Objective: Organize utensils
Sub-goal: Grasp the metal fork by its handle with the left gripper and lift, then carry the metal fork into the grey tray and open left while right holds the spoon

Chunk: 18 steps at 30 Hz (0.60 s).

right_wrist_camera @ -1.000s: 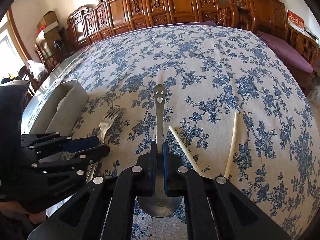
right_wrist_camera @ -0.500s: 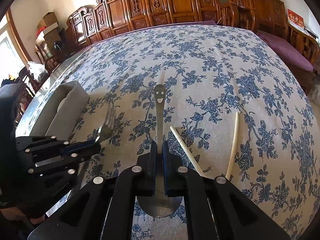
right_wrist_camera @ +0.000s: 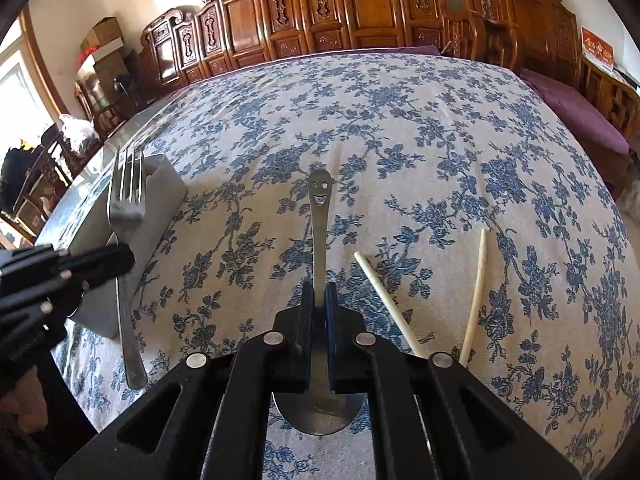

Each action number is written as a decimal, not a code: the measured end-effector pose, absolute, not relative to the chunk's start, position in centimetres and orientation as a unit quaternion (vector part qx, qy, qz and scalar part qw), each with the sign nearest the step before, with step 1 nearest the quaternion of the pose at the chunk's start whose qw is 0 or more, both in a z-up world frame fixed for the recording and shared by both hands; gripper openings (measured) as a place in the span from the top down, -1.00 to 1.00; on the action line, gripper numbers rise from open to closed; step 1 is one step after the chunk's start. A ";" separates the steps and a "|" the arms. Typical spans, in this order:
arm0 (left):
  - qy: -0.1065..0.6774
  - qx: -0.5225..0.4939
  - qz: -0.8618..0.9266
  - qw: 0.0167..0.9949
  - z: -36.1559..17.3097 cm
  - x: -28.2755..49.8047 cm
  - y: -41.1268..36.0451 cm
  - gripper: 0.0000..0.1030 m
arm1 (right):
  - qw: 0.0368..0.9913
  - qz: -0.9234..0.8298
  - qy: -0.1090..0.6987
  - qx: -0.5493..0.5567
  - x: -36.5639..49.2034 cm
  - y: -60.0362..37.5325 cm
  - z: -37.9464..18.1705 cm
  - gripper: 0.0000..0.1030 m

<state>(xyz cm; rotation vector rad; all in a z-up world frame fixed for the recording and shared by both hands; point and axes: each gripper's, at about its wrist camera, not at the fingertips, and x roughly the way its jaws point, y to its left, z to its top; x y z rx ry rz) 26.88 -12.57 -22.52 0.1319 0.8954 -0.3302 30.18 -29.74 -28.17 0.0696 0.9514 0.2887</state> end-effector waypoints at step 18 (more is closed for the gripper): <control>0.372 0.055 -0.156 0.913 -17.3 24.7 -10.5 0.97 | 0.883 0.166 0.438 0.034 29.6 -28.0 -26.8 0.86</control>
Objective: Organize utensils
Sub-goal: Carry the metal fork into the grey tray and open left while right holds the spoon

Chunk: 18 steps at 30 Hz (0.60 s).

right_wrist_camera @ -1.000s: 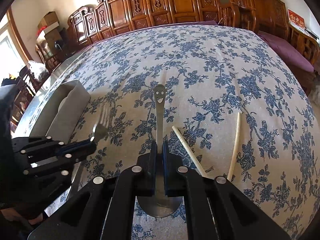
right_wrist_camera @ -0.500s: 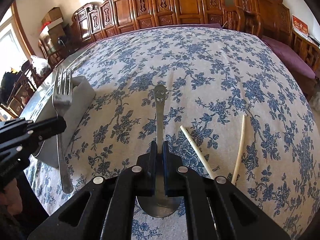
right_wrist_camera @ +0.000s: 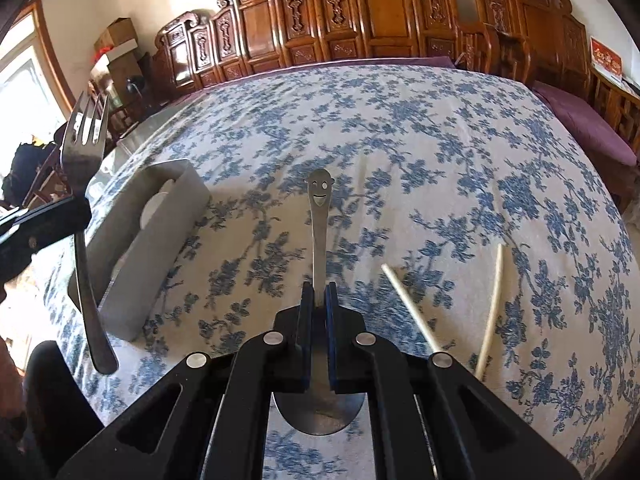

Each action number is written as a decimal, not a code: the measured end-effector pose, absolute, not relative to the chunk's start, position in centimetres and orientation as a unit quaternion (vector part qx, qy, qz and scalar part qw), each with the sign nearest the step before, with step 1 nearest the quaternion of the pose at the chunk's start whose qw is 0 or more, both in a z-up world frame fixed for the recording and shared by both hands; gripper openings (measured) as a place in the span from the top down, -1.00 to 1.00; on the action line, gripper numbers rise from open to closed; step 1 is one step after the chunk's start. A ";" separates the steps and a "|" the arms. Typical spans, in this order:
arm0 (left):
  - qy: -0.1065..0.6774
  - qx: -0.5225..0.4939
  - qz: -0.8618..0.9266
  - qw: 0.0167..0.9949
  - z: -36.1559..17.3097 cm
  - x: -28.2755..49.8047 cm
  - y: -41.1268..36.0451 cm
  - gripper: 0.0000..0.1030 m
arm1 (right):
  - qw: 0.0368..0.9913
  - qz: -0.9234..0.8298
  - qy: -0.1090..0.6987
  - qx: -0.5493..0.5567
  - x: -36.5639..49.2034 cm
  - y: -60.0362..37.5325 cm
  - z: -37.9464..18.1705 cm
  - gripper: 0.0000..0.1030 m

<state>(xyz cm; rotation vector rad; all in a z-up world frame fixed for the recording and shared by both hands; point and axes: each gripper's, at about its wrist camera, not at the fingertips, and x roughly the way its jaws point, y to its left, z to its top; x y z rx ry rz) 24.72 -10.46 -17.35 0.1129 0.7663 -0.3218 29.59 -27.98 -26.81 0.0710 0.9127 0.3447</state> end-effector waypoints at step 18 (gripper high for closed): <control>0.375 0.038 -0.077 0.923 -16.9 26.6 -0.8 0.96 | 0.880 0.238 0.410 0.023 27.0 -22.3 -23.9 0.86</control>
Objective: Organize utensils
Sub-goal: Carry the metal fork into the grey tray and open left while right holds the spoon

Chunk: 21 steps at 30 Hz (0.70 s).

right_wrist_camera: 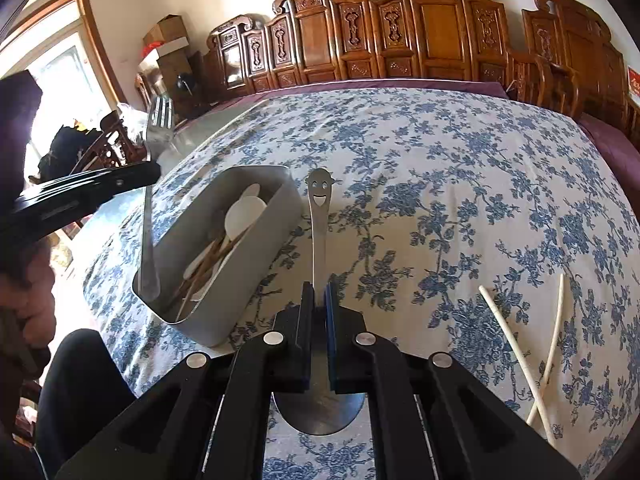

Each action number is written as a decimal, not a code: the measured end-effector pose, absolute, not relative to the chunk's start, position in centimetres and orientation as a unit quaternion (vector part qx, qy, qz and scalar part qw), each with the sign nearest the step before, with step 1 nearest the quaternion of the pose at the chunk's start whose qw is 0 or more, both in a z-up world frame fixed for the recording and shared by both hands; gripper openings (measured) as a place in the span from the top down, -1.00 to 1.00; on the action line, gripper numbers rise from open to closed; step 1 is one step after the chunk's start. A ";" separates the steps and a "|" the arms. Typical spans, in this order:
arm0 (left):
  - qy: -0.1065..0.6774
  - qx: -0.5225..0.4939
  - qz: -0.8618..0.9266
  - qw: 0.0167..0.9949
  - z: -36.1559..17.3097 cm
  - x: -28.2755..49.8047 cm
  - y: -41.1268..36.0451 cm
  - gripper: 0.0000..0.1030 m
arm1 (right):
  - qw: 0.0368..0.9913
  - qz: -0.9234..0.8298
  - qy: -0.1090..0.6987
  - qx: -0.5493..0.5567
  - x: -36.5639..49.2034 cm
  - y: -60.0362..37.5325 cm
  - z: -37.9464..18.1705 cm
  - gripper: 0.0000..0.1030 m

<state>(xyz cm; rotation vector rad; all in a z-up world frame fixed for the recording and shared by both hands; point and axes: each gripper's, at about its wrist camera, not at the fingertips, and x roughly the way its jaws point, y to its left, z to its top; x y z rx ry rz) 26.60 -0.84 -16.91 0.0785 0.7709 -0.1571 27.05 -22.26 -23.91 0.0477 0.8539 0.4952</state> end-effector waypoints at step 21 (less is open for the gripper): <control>0.455 0.065 -0.051 0.886 -25.3 30.8 0.7 0.96 | 0.874 0.249 0.418 0.014 27.5 -21.3 -24.8 0.86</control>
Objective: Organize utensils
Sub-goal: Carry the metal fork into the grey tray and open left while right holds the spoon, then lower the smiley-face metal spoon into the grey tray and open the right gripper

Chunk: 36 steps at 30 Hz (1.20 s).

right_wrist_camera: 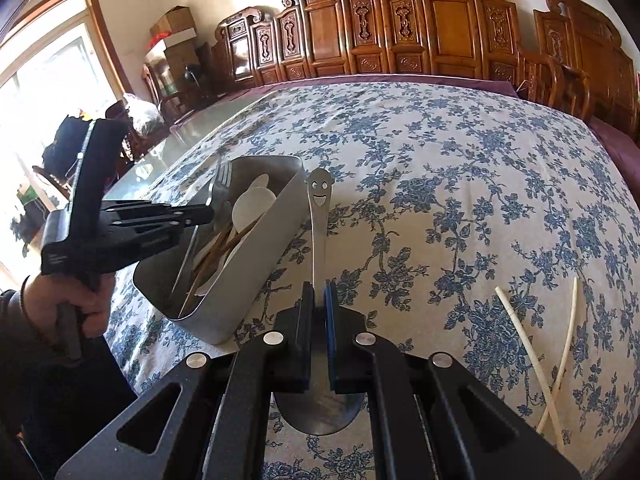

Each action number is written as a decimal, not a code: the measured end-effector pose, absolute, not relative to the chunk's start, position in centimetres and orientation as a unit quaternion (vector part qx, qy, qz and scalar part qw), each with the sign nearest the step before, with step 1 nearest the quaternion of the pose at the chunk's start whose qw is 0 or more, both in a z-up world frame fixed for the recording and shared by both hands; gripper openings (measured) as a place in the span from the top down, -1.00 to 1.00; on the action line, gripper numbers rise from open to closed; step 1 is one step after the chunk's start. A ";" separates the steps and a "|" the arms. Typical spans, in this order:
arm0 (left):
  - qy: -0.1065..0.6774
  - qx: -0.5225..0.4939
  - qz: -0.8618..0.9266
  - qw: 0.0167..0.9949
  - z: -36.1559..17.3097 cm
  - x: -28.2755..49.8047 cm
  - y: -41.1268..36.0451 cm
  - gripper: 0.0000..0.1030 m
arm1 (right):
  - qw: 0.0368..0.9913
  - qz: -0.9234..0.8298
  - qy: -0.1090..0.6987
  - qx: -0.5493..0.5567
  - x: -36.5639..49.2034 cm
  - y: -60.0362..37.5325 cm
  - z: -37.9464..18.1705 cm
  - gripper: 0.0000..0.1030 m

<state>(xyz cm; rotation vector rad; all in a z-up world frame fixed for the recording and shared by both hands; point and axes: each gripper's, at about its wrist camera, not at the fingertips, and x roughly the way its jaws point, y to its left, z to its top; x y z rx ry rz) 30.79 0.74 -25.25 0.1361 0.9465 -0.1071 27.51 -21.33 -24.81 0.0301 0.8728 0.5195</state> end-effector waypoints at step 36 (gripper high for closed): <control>0.429 0.014 -0.065 0.901 -22.1 29.2 4.7 0.95 | 0.863 0.275 0.424 -0.006 28.8 -13.7 -22.0 0.86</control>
